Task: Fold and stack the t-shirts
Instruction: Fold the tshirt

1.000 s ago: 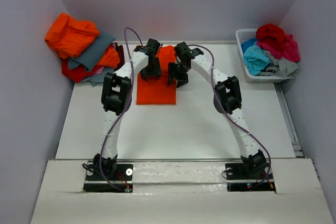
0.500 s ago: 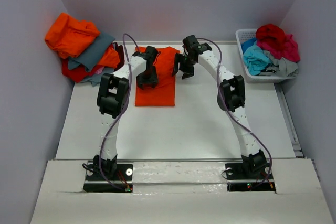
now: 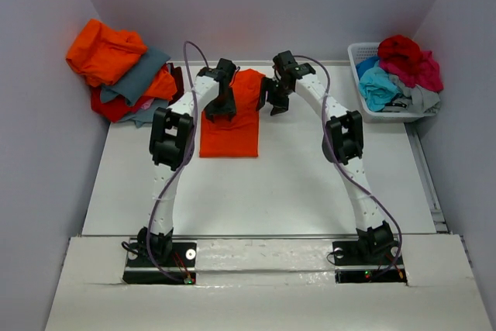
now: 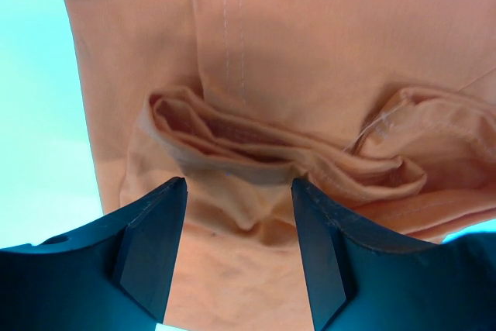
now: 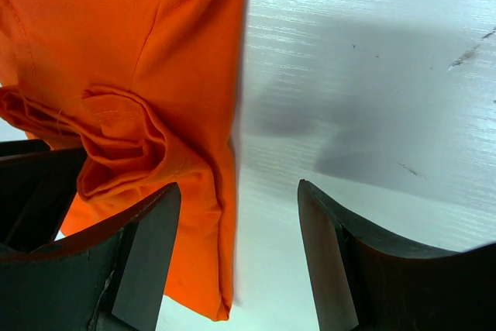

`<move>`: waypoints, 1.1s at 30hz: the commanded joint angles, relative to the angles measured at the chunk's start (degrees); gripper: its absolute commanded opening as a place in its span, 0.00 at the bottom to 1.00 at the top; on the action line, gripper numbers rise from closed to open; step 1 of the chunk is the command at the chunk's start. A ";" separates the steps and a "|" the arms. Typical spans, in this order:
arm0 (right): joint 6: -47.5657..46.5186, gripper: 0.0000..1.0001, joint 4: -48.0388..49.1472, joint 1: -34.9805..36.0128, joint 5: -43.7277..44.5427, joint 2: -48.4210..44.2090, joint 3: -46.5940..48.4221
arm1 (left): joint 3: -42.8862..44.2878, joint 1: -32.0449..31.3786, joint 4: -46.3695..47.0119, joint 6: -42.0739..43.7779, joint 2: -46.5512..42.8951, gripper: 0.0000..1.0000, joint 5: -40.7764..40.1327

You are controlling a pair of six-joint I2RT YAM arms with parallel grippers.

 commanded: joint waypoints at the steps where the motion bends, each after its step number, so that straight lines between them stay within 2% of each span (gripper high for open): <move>1: -1.29 0.68 1.12 0.35 -0.91 -1.92 -1.50 | 3.78 0.29 -2.12 0.40 2.05 0.68 -1.34; 10: -2.61 0.67 0.24 0.35 -0.56 -6.40 -7.48 | 5.53 1.87 -0.01 -0.30 4.26 0.68 -1.69; 22: -3.31 0.67 0.24 0.35 -0.83 -10.88 -11.17 | 4.48 2.93 4.12 -2.05 0.75 0.68 -9.95; 28: -3.92 0.67 -0.11 1.58 -1.88 -12.55 -13.63 | 0.27 2.93 6.32 -1.97 -4.70 0.69 -11.63; 33: -2.88 0.67 1.20 4.30 -3.81 -14.31 -18.10 | -7.46 2.93 6.58 -2.67 -12.69 0.69 -12.16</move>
